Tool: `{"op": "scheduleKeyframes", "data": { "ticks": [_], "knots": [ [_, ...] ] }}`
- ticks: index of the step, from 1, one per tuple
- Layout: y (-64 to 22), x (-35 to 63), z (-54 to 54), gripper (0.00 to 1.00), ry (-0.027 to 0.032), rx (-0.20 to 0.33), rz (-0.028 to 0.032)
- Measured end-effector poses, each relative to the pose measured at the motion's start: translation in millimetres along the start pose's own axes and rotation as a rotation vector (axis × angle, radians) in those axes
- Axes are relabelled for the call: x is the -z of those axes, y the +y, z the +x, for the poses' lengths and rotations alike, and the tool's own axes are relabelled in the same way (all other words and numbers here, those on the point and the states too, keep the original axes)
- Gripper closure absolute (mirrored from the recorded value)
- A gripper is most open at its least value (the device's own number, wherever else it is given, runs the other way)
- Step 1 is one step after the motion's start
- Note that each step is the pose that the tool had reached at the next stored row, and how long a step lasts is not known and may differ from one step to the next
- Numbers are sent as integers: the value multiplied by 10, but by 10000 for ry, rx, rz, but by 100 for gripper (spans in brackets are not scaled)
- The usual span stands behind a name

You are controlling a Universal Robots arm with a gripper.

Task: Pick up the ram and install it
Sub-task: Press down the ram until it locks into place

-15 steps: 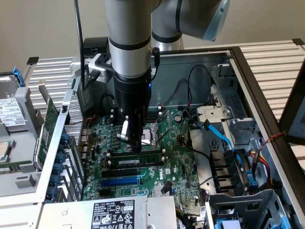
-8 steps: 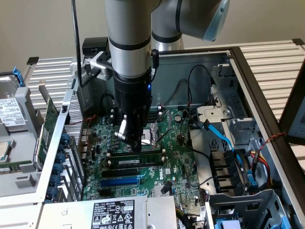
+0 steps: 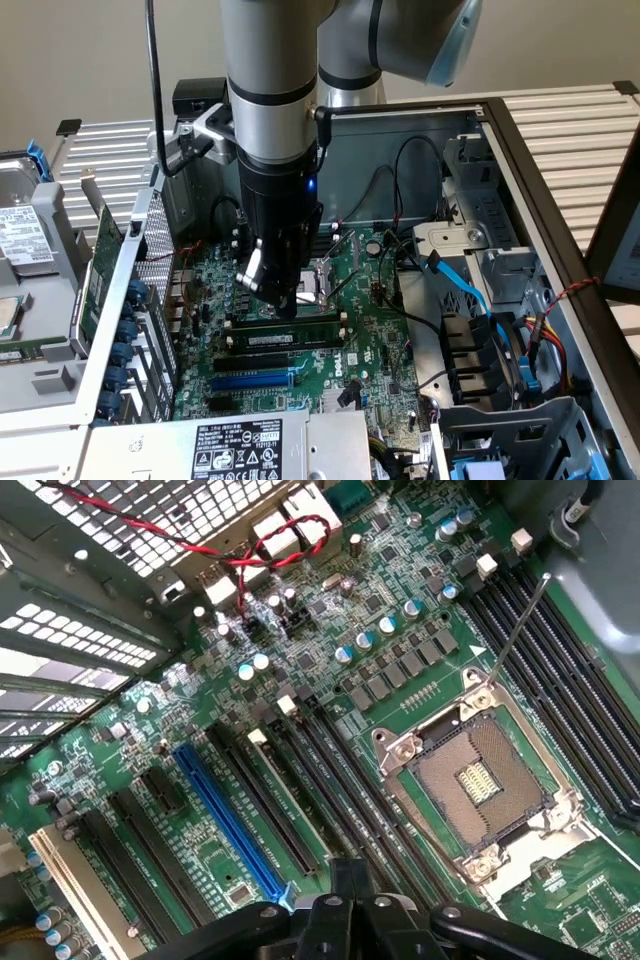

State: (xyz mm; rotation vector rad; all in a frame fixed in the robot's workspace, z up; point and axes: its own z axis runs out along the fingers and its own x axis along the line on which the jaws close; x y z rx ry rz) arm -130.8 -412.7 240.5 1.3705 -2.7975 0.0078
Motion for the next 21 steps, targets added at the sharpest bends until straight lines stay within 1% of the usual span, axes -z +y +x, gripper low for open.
{"op": "scheduleKeyframes", "data": {
  "ticks": [21],
  "knots": [
    [0, 2, 0, 89, -14, -2552, -63]
  ]
}}
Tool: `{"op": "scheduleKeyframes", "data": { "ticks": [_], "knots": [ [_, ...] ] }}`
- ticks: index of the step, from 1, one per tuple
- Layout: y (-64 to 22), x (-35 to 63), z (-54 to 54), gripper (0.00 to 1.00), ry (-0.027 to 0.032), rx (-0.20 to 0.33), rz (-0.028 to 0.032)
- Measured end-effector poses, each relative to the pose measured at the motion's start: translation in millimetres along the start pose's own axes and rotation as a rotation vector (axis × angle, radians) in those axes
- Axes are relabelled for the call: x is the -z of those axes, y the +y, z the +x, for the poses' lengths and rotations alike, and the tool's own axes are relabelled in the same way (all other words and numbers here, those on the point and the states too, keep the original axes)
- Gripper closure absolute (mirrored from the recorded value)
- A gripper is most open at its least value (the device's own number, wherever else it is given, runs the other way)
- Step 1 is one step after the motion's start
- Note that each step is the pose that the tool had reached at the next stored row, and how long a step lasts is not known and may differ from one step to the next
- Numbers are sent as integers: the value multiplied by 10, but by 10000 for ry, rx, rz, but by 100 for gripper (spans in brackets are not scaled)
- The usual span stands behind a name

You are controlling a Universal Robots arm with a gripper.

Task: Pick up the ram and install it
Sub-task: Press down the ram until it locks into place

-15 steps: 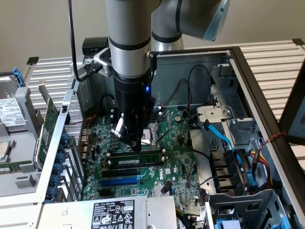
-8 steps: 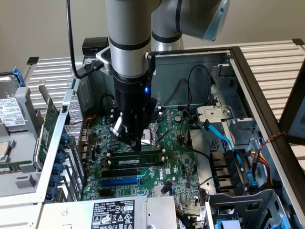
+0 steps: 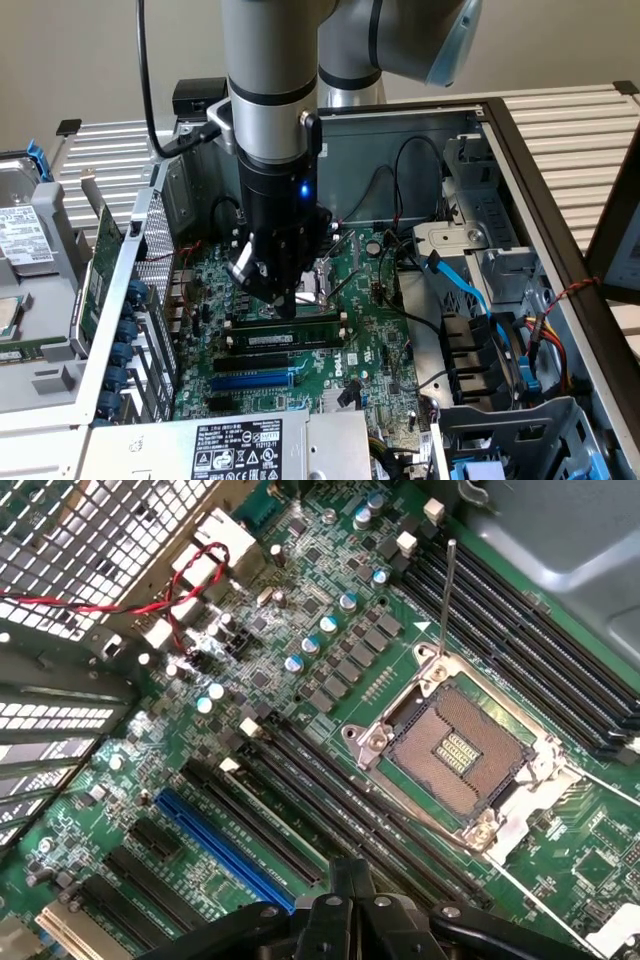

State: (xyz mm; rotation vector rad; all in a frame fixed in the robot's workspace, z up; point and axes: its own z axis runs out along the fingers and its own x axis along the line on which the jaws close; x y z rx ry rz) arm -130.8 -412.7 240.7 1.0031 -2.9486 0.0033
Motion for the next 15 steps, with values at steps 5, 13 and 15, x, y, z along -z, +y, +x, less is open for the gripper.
{"op": "scheduleKeyframes", "data": {
  "ticks": [5, 13, 15],
  "knots": [
    [0, 1, 0, 89, -3, -606, -15],
    [0, 2, 0, 89, -10, -1589, -41],
    [0, 2, 0, 89, -12, -1836, -48]
  ]
}}
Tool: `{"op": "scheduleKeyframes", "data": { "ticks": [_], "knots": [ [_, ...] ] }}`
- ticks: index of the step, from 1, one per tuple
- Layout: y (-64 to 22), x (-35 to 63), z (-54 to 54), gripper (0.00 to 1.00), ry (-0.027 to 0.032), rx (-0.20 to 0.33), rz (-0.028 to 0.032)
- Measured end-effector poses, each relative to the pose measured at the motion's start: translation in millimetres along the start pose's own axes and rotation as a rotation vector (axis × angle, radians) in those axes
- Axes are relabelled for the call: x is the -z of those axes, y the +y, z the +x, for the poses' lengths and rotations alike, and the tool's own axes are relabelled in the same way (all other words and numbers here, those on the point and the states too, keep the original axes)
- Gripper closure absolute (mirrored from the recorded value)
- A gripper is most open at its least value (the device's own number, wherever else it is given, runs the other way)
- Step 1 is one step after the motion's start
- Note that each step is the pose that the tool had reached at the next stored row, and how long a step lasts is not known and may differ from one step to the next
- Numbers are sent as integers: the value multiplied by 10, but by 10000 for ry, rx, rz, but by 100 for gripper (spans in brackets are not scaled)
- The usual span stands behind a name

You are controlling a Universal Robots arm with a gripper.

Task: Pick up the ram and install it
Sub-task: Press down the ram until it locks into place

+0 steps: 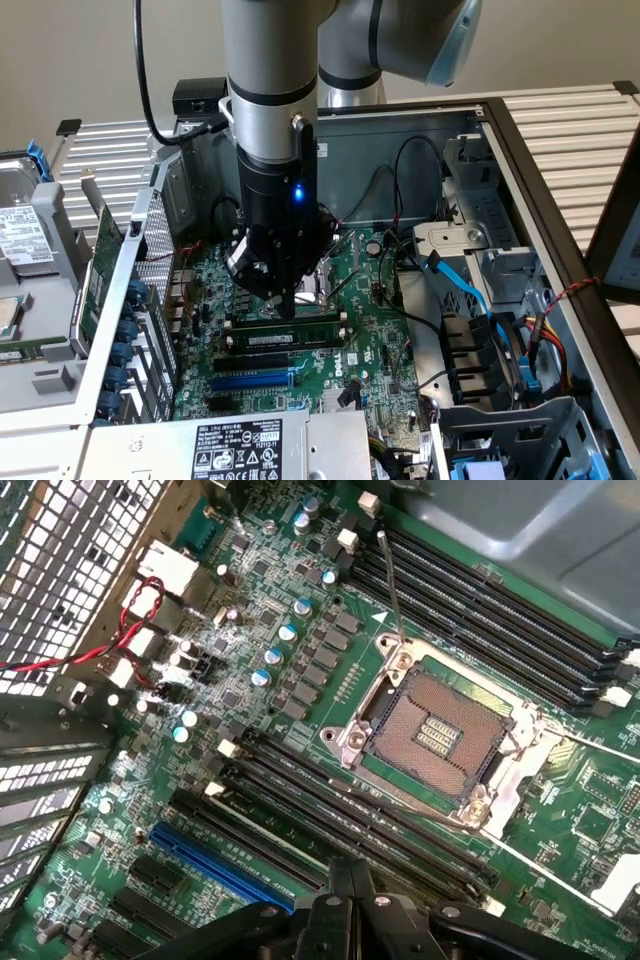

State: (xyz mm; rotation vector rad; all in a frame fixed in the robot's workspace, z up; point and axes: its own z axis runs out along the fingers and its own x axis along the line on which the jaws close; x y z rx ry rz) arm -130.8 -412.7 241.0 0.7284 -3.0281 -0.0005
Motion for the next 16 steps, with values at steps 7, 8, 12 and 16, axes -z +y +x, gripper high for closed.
{"op": "scheduleKeyframes", "data": {
  "ticks": [7, 8, 12, 16],
  "knots": [
    [0, 2, 0, 89, -4, -862, -22],
    [0, 2, 0, 89, -6, -983, -25],
    [0, 3, 0, 89, -9, -1474, -39],
    [0, 3, 0, 89, -12, -1967, -51]
  ]
}}
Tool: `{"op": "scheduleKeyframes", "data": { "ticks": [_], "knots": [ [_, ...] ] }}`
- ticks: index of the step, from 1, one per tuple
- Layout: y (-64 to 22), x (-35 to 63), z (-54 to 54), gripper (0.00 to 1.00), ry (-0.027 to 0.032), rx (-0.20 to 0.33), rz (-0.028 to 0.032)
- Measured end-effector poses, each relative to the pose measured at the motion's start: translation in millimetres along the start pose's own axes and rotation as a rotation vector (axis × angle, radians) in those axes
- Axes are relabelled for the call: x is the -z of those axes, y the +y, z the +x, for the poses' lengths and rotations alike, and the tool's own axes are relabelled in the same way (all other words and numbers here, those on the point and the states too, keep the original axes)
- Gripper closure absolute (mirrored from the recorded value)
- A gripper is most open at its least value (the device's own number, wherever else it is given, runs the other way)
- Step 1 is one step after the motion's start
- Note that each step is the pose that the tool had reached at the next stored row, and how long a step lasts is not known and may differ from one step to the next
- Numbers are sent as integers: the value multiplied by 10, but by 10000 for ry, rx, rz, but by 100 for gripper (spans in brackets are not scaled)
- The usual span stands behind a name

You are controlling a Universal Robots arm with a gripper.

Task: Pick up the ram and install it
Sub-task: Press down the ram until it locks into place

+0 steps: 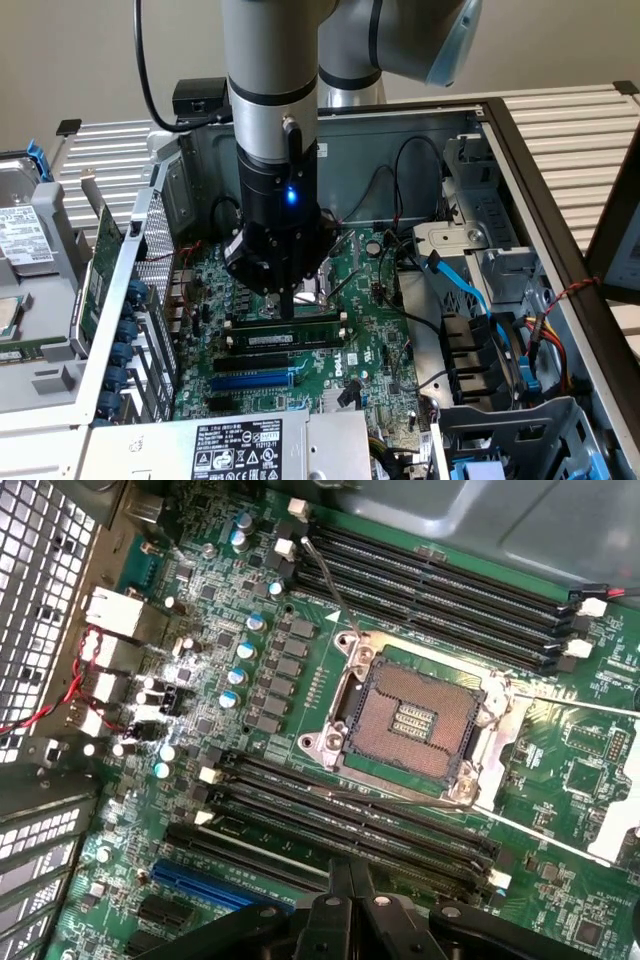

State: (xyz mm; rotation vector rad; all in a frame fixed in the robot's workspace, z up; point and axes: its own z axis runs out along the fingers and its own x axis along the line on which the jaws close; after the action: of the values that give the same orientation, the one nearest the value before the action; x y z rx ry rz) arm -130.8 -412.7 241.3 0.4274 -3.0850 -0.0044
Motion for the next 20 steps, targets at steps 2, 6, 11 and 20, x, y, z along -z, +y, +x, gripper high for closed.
{"op": "scheduleKeyframes", "data": {
  "ticks": [2, 6, 11, 20],
  "knots": [
    [0, 0, 0, 89, -2, -244, -4],
    [-1, 0, 0, 89, 4, -676, 19],
    [0, 0, 0, 89, 14, -1211, 60],
    [0, 0, 0, 89, 34, -2090, 226]
  ]
}}
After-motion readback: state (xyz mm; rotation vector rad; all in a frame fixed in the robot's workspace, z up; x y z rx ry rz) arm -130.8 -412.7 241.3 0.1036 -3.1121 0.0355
